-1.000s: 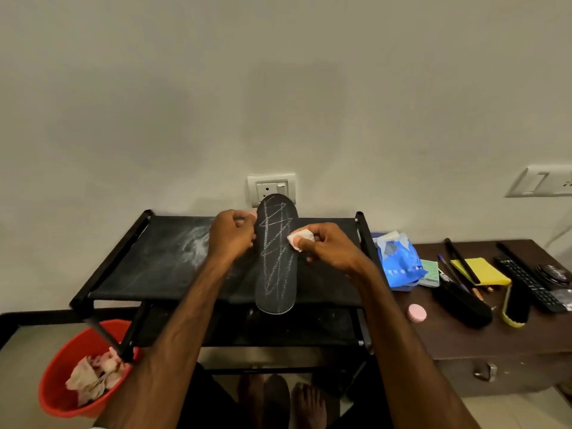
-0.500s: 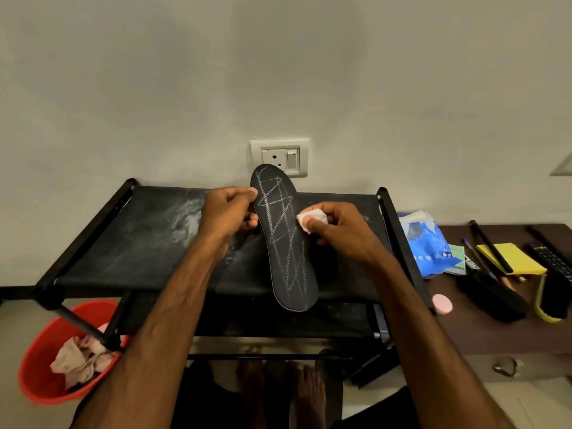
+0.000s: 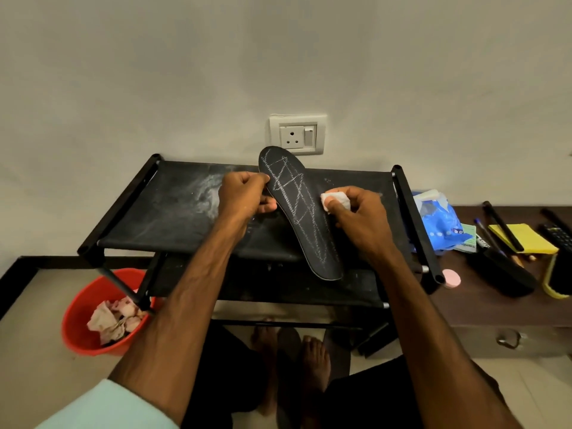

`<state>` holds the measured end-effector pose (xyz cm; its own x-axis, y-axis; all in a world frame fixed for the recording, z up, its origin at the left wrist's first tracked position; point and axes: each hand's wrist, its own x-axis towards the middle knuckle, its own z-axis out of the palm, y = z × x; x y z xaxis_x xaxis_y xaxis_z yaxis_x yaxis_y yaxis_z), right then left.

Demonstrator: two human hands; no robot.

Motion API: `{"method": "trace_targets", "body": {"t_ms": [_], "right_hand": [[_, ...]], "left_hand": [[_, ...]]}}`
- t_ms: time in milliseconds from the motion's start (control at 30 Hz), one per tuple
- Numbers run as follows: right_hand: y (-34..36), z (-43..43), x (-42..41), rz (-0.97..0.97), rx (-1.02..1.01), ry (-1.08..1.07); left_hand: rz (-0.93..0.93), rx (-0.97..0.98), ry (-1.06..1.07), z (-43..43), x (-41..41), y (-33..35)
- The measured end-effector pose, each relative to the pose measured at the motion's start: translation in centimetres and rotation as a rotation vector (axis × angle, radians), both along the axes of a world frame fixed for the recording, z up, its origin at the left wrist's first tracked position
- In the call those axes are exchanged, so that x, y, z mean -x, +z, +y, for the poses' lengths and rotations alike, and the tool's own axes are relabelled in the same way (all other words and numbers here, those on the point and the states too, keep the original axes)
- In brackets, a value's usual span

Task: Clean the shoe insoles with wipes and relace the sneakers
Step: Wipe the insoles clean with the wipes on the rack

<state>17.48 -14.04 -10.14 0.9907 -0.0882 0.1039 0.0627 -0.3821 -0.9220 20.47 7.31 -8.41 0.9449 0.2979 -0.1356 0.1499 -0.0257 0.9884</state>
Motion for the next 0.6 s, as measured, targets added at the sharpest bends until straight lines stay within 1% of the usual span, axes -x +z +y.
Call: {"method": "trace_targets", "body": {"t_ms": [200,433,600], "right_hand": [[0.4,0.5,-0.1,-0.058,0.04,-0.013],[0.5,-0.1,-0.4,-0.001,0.035,0.065],[1.1,-0.1,-0.3,0.038,0.149,0.148]], "left_hand": [[-0.027,-0.016,0.016,-0.5,0.3,0.3],[0.001,-0.031,0.099,0.8,0.4,0.1],[0.018,-0.039,0.075,1.1,0.6,0.2]]}}
